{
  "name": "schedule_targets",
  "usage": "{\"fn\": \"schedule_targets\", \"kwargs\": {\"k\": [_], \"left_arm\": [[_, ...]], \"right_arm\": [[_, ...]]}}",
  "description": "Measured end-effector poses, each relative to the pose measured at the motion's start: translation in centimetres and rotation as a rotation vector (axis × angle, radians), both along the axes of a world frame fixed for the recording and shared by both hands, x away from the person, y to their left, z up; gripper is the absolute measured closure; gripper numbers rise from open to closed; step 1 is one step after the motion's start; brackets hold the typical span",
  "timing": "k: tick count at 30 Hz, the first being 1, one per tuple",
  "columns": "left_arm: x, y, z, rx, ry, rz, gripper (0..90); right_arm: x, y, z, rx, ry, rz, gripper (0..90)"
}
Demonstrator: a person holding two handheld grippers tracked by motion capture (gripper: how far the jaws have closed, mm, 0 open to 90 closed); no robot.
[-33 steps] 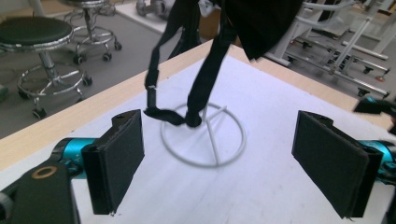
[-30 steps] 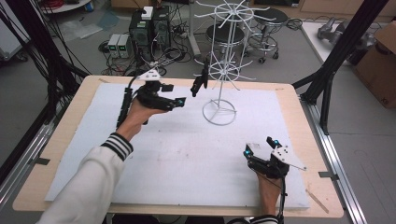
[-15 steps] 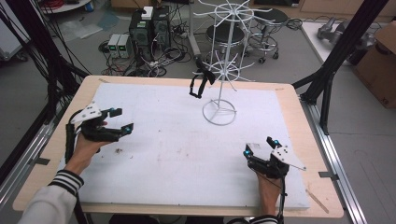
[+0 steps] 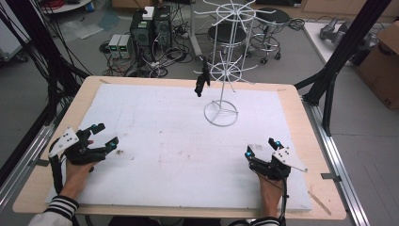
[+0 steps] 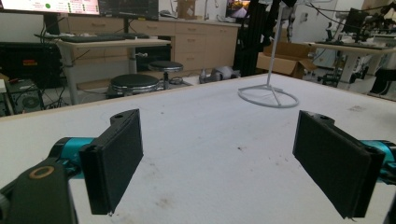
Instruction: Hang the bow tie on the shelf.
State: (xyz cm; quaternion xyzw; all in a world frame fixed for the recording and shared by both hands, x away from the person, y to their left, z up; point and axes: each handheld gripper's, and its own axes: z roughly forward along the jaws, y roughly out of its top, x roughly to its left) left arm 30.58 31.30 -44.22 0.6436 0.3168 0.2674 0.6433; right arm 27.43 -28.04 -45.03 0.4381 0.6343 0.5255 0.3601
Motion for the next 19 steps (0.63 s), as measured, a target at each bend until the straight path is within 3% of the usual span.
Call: {"fn": "schedule_targets", "kwargs": {"k": [5,7,10,14,19], "left_arm": [[-0.88,-0.09,-1.18,-0.007,-0.051,0.037,16.7],[-1.02,-0.35,-1.21,0.017,-0.066,0.034,17.0],[-1.14,-0.47,-1.21,0.031,-0.076,0.037,16.8],[-1.14,-0.29,-1.27,0.008,-0.076,0.037,16.9],[-1.19,-0.28,-1.27,0.011,-0.081,0.04,17.0]], "right_arm": [[0.0,-0.03,0.0,0.005,0.001,0.003,11.0],[0.04,-0.1,0.0,0.006,-0.002,0.001,10.9],[0.02,-0.14,-0.01,0.009,-0.003,0.0,10.9],[0.01,-0.08,-0.01,0.004,-0.005,-0.004,10.9],[-0.08,0.03,-0.01,-0.003,-0.005,-0.004,10.9]]}}
